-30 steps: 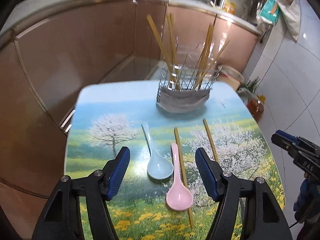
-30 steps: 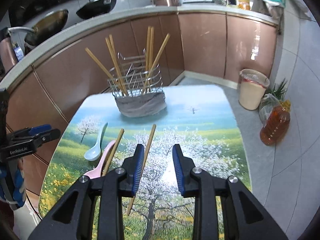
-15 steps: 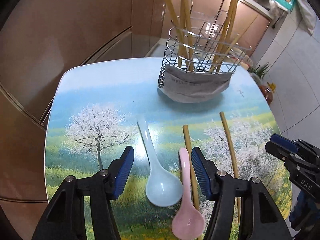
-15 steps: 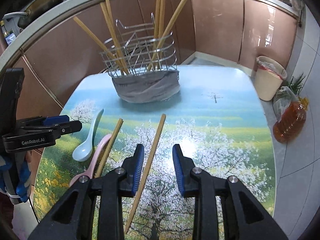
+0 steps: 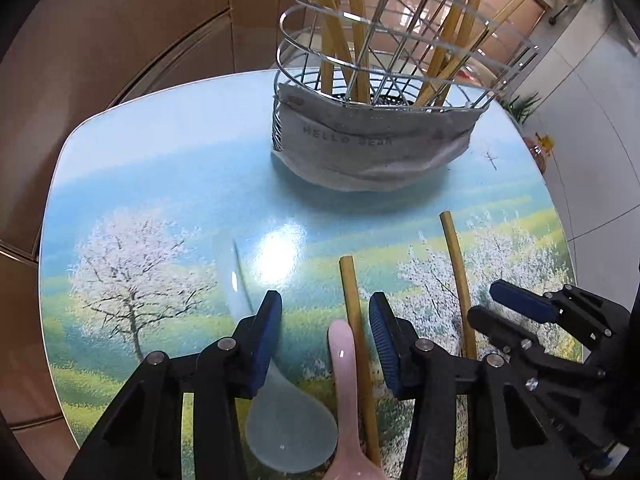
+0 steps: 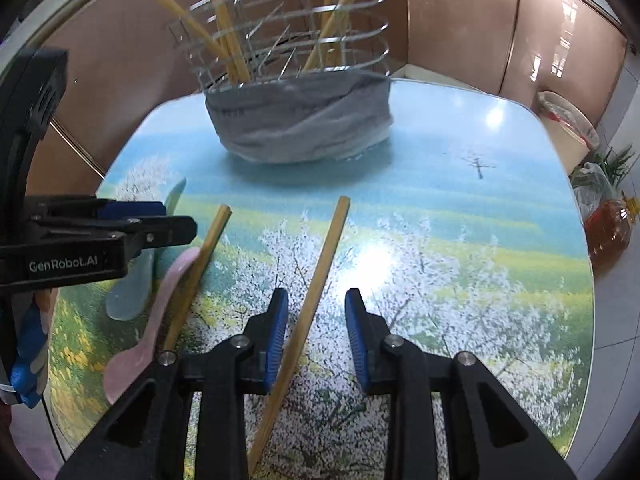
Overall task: Organize utensils
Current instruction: 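Lower both tools and close each on a remaining bamboo chopstick, then lift both held chopsticks upright and carry them over the wire holder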
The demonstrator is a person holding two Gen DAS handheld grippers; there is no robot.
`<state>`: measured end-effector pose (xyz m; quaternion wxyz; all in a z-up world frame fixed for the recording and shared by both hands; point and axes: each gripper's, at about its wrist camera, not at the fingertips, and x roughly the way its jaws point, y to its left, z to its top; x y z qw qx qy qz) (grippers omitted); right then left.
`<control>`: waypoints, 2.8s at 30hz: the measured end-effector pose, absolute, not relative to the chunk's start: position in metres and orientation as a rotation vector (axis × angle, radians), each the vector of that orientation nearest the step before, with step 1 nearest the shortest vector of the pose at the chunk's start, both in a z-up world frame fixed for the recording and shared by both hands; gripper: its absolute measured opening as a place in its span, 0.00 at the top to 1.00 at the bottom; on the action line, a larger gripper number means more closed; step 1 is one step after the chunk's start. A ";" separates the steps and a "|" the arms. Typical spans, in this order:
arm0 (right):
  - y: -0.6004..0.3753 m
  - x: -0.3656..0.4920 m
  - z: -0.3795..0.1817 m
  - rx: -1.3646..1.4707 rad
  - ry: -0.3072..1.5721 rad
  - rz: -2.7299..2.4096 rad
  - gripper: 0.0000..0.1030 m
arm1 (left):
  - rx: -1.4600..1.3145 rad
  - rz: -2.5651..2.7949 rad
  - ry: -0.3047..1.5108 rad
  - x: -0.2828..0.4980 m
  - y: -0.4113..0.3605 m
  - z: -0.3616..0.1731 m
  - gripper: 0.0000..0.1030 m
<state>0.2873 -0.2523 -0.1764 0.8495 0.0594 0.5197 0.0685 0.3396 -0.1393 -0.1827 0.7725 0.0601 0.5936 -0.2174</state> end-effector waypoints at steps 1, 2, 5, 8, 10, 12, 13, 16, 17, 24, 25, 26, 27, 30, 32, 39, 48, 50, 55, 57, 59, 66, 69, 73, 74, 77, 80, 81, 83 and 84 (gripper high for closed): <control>-0.251 0.288 -0.178 0.119 1.099 0.146 0.73 | 0.134 -0.471 1.287 0.341 -0.142 -0.184 0.57; -0.250 0.290 -0.180 0.111 1.104 0.148 0.73 | 0.134 -0.473 1.288 0.340 -0.143 -0.184 0.57; -0.247 0.292 -0.184 0.102 1.114 0.152 0.73 | 0.151 -0.476 1.293 0.340 -0.151 -0.189 0.57; -0.245 0.293 -0.185 0.093 1.116 0.153 0.74 | 0.163 -0.482 1.300 0.339 -0.159 -0.192 0.60; -0.246 0.295 -0.185 0.089 1.116 0.153 0.74 | 0.168 -0.485 1.312 0.338 -0.165 -0.194 0.65; -0.245 0.296 -0.185 0.080 1.118 0.154 0.74 | 0.168 -0.487 1.320 0.336 -0.166 -0.195 0.73; -0.244 0.296 -0.185 0.073 1.120 0.152 0.75 | 0.165 -0.490 1.328 0.337 -0.166 -0.196 0.76; -0.237 0.301 -0.185 0.052 1.125 0.143 0.83 | 0.158 -0.493 1.340 0.337 -0.172 -0.199 0.83; -0.236 0.302 -0.185 0.046 1.125 0.142 0.84 | 0.155 -0.494 1.343 0.337 -0.174 -0.199 0.84; -0.235 0.302 -0.186 -0.003 1.135 0.139 0.89 | 0.095 -0.471 1.369 0.336 -0.180 -0.201 0.93; -0.236 0.300 -0.186 -0.011 1.137 0.141 0.89 | 0.076 -0.472 1.373 0.333 -0.178 -0.201 0.93; -0.237 0.297 -0.186 -0.018 1.138 0.144 0.90 | 0.062 -0.474 1.377 0.332 -0.179 -0.201 0.93; -0.239 0.294 -0.186 -0.023 1.139 0.146 0.90 | 0.047 -0.477 1.382 0.329 -0.180 -0.202 0.93; -0.246 0.281 -0.186 -0.044 1.149 0.149 0.93 | 0.015 -0.486 1.396 0.318 -0.187 -0.204 0.93; -0.254 0.269 -0.186 -0.046 1.160 0.153 0.93 | 0.012 -0.494 1.402 0.310 -0.192 -0.204 0.93; -0.296 0.224 -0.187 -0.037 1.208 0.113 0.93 | 0.093 -0.509 1.399 0.281 -0.213 -0.202 0.93; -0.317 0.197 -0.188 0.006 1.240 0.103 0.94 | 0.286 -0.531 1.349 0.241 -0.247 -0.200 0.94; -0.313 0.193 -0.188 0.018 1.231 0.102 0.94 | 0.285 -0.529 1.341 0.234 -0.250 -0.199 0.94; -0.312 0.172 -0.177 0.049 1.144 0.109 0.94 | 0.151 -0.550 1.275 0.223 -0.231 -0.182 0.94; -0.312 0.162 -0.166 0.059 1.088 0.121 0.94 | 0.119 -0.559 1.232 0.218 -0.219 -0.167 0.94; -0.311 0.155 -0.155 0.065 1.039 0.124 0.94 | 0.092 -0.580 1.167 0.208 -0.210 -0.146 0.94; -0.302 0.121 -0.108 0.108 0.880 0.145 0.94 | -0.006 -0.608 1.065 0.189 -0.182 -0.097 0.94; -0.295 0.113 -0.081 0.104 0.816 0.150 0.94 | -0.038 -0.621 1.019 0.180 -0.169 -0.072 0.94; -0.287 0.102 -0.045 0.094 0.731 0.156 0.94 | -0.095 -0.631 0.925 0.175 -0.144 -0.027 0.94; -0.285 0.101 -0.033 0.095 0.702 0.163 0.94 | -0.105 -0.632 0.908 0.176 -0.141 -0.020 0.94; -0.282 0.107 -0.002 0.091 0.627 0.172 0.94 | -0.146 -0.628 0.808 0.179 -0.122 0.021 0.94; -0.281 0.120 0.026 0.093 0.555 0.179 0.94 | -0.171 -0.620 0.728 0.192 -0.112 0.054 0.94; -0.280 0.127 0.037 0.096 0.527 0.182 0.94 | -0.181 -0.614 0.697 0.199 -0.108 0.067 0.94; -0.279 0.143 0.054 0.095 0.485 0.187 0.94 | -0.191 -0.600 0.649 0.211 -0.102 0.087 0.94; -0.278 0.154 0.063 0.095 0.463 0.189 0.94 | -0.194 -0.592 0.622 0.219 -0.100 0.097 0.94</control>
